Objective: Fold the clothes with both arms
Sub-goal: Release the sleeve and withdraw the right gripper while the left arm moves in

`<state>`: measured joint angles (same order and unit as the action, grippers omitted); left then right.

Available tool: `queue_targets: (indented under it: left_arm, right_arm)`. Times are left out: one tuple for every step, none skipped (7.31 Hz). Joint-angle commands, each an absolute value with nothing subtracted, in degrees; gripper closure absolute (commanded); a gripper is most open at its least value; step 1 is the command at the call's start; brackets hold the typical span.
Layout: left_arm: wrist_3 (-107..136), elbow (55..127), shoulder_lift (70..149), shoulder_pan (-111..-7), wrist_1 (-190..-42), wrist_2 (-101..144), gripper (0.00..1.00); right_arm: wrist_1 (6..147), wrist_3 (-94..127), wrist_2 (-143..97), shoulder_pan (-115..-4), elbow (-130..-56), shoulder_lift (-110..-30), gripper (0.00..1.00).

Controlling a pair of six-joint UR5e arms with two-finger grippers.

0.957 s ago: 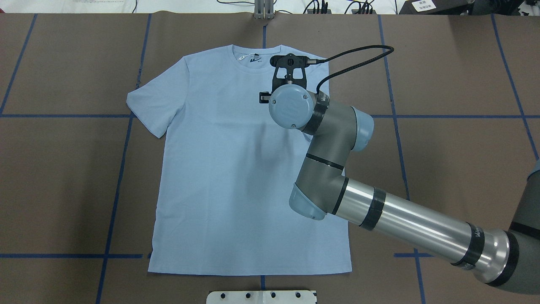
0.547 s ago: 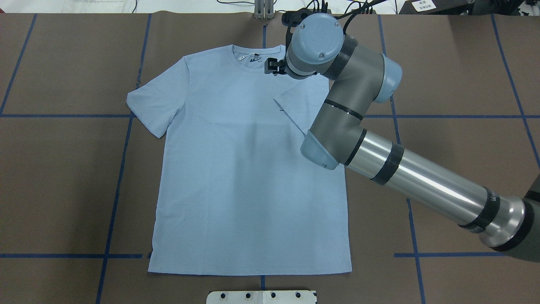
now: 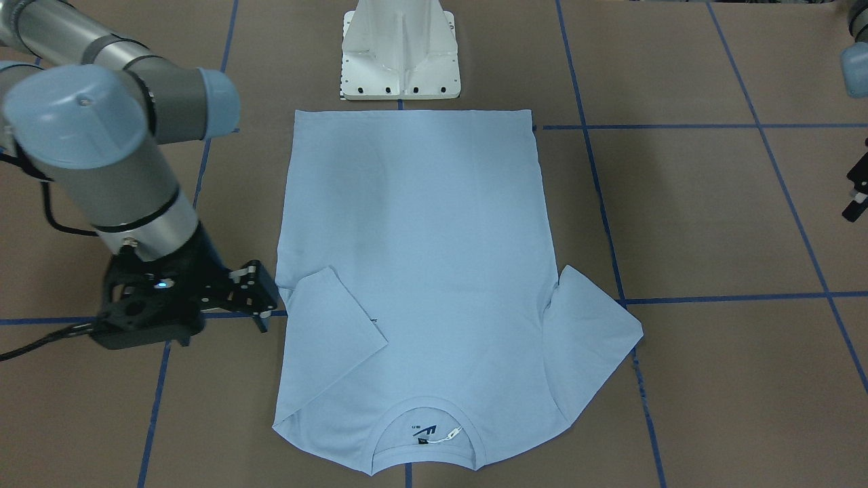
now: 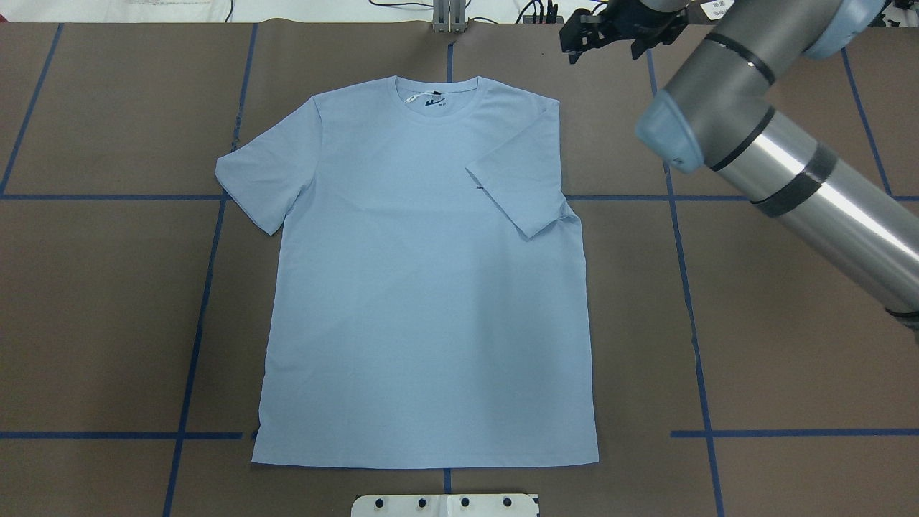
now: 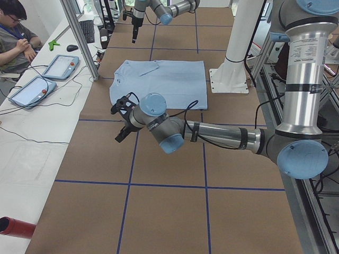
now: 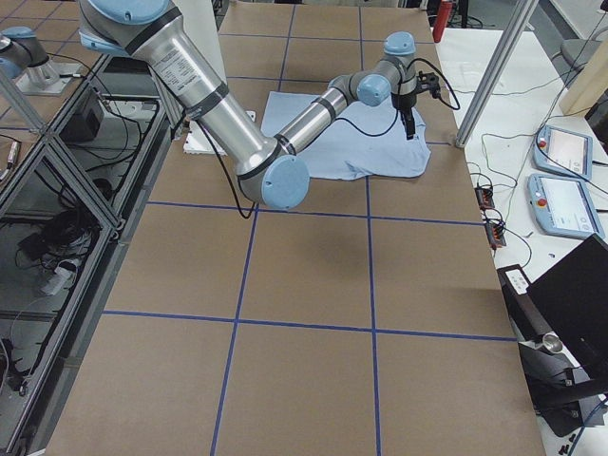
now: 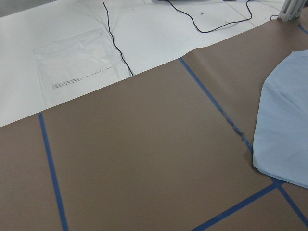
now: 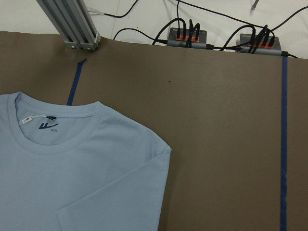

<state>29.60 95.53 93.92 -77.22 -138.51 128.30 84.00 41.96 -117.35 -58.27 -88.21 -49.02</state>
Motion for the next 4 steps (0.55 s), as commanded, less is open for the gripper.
queue_targets:
  left_arm:
    - [44.51,94.14,97.72,-67.89,-139.22,118.52,0.21]
    - [49.17,93.61,99.30,-64.89,-139.57,116.65,0.23]
    - [54.26,92.12,100.62,-60.69,-140.79,112.02,0.25]
    - [59.19,89.67,103.16,-56.12,-141.32,106.49,0.25]
  right_arm:
    - [84.29,27.49,-125.03,-67.11,-90.79,-56.05,0.00]
    - [83.94,21.59,-129.16,-70.72,-90.79,-58.95,0.00]
    - [83.67,19.36,-130.76,-72.32,-90.97,-60.45,0.00]
    - [83.76,19.25,-130.43,-72.33,-91.14,-60.73,0.00]
